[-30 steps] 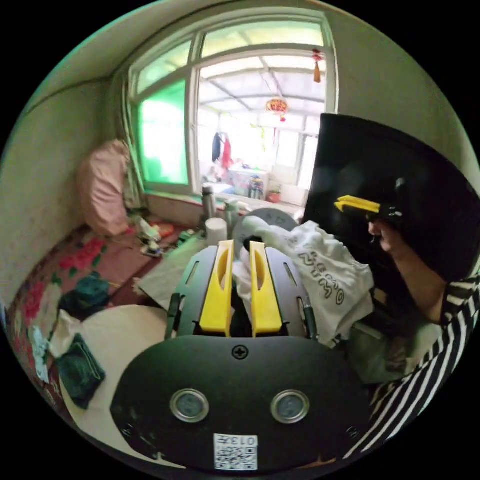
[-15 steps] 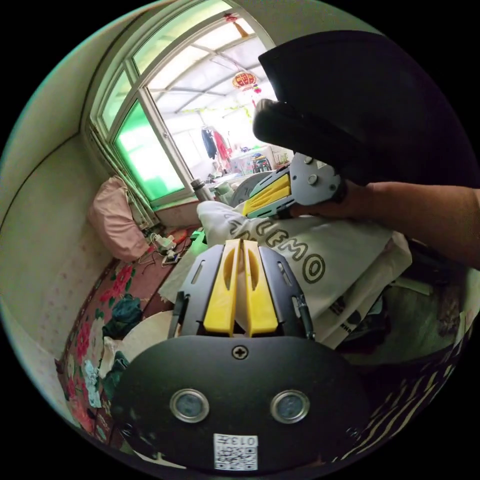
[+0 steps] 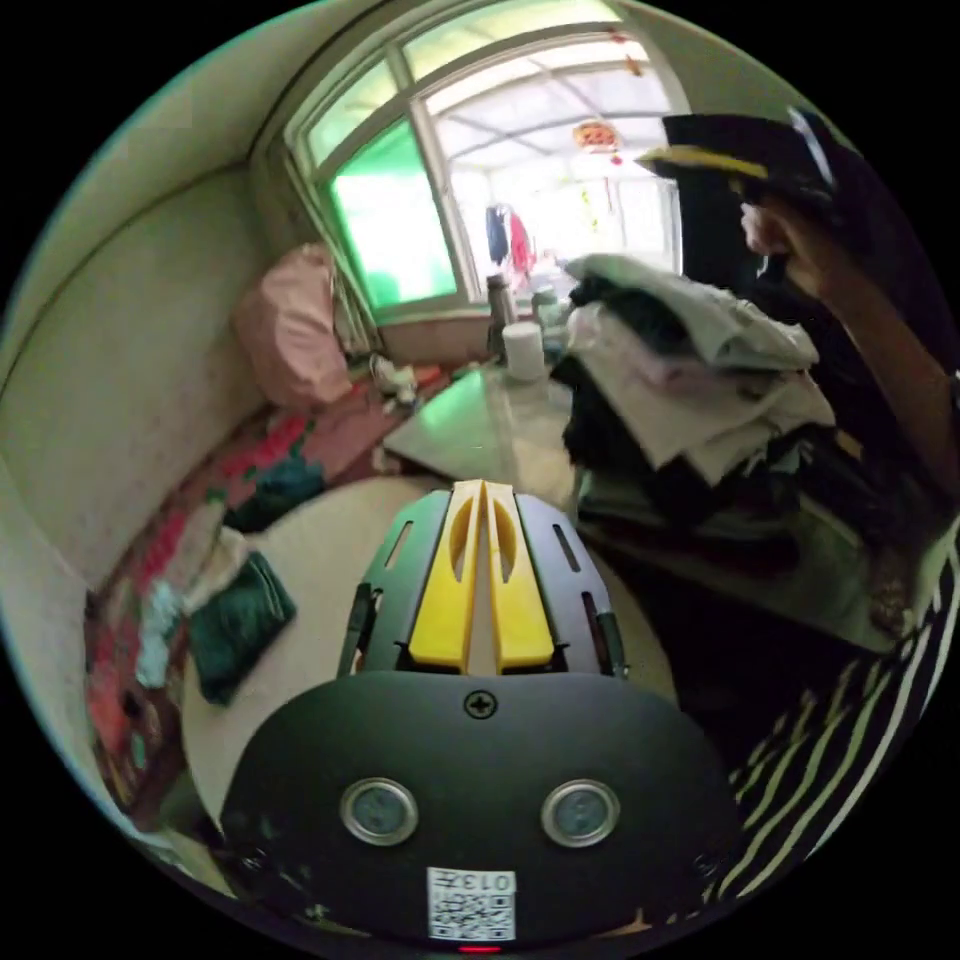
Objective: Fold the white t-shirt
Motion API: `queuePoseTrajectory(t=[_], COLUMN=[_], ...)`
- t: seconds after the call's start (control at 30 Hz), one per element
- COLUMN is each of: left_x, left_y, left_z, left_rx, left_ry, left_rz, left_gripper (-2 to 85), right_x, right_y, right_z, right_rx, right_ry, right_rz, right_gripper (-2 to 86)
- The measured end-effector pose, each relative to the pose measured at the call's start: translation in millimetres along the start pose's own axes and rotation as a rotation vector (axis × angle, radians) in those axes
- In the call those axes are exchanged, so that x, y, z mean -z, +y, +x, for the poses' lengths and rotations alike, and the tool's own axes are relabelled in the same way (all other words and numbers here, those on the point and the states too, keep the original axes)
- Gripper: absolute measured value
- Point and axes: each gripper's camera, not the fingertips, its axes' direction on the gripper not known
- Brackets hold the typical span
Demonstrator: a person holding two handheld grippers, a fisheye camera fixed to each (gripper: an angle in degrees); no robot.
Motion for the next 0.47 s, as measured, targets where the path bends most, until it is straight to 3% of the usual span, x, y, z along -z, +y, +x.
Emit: queuePoseTrajectory(t=[0.1,0.27,0.37,0.47], left_x=[-14,-34,-46,-69], left_y=[83,198,239,256], left_z=[-77,-191,-263,-325], left_rx=[0.179,0.271,0.323,0.239], left_ry=[0.2,-0.006,-0.119,-0.251], left_rz=[-0.065,-0.281,-0.317,-0.358], left_gripper=[-0.2,0.4,2.0,6.8], right_x=[-15,-88,-146,-210], right_y=[-29,-36,-40,-55], right_z=[-50,-185,-259,-321], right_rx=[-0.029,-0.087,-0.236,-0.267], right_ry=[-0.285,-0.479,-0.624,-0.725], right_rz=[-0.014,-0.224,-0.393,-0.504], right_gripper=[-0.2,0.2,1.0,3.6])
